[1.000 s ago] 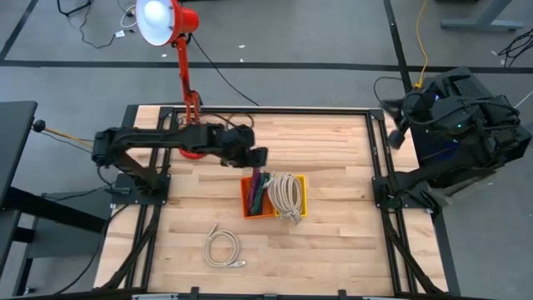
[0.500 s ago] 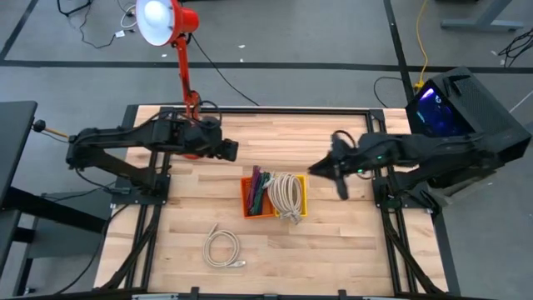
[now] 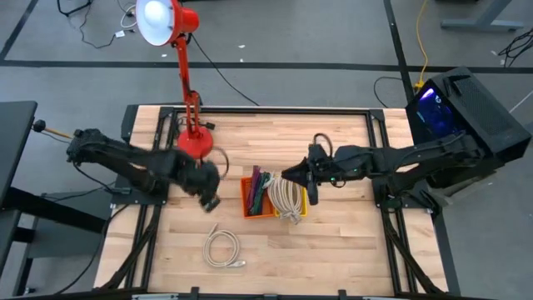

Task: Pick & Place USB Port
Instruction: Put the light brown HDMI cable into the yellow bin

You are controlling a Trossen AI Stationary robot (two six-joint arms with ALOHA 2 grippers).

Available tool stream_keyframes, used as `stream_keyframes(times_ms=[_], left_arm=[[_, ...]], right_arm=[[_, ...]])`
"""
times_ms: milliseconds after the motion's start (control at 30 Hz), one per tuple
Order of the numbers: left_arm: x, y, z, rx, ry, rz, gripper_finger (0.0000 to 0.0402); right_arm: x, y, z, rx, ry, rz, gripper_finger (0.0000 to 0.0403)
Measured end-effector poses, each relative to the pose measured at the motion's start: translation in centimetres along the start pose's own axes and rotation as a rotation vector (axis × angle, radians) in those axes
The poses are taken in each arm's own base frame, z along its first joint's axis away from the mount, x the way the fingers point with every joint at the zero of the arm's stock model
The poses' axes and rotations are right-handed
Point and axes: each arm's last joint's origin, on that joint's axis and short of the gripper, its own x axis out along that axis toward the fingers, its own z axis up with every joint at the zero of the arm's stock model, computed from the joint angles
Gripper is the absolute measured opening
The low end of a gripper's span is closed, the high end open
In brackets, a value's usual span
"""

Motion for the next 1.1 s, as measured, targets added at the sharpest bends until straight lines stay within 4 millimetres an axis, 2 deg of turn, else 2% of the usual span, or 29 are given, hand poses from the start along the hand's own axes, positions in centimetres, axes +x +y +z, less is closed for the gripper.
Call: stream_keyframes(times_ms=[167,267,367,500,733,867,1100], left_arm=[[4.2,-1.6,-4.5,0.174,0.081,-0.147,0.022],[5.8,-2.3,-6.4,0.216,0.098,-0.247,0.022],[6.8,-2.2,-8.0,0.201,0.127,-0.248,0.022],[7.9,-2.0,-10.0,0.079,0.2,-0.276,0.022],[10.7,-2.3,-11.1,-0.246,0.268,-0.372,0.022],[12.3,-3.1,-11.6,-0.265,0.386,-0.344,0.022],[14.7,-4.1,-11.4,-0.28,0.368,-0.247,0.022]], right_arm=[[-1.1,0.6,2.1,0.038,-0.192,0.025,0.0049],[-1.8,0.7,2.6,0.047,-0.232,0.026,0.0049],[-2.4,0.7,2.9,0.038,-0.239,0.032,0.0049],[-2.9,0.7,3.2,0.021,-0.249,0.038,0.0049],[-3.0,0.7,3.2,-0.044,-0.249,0.03,0.0049],[-3.1,0.8,3.2,-0.071,-0.234,0.067,0.0049],[-4.1,0.8,3.5,-0.083,-0.236,0.085,0.0049]])
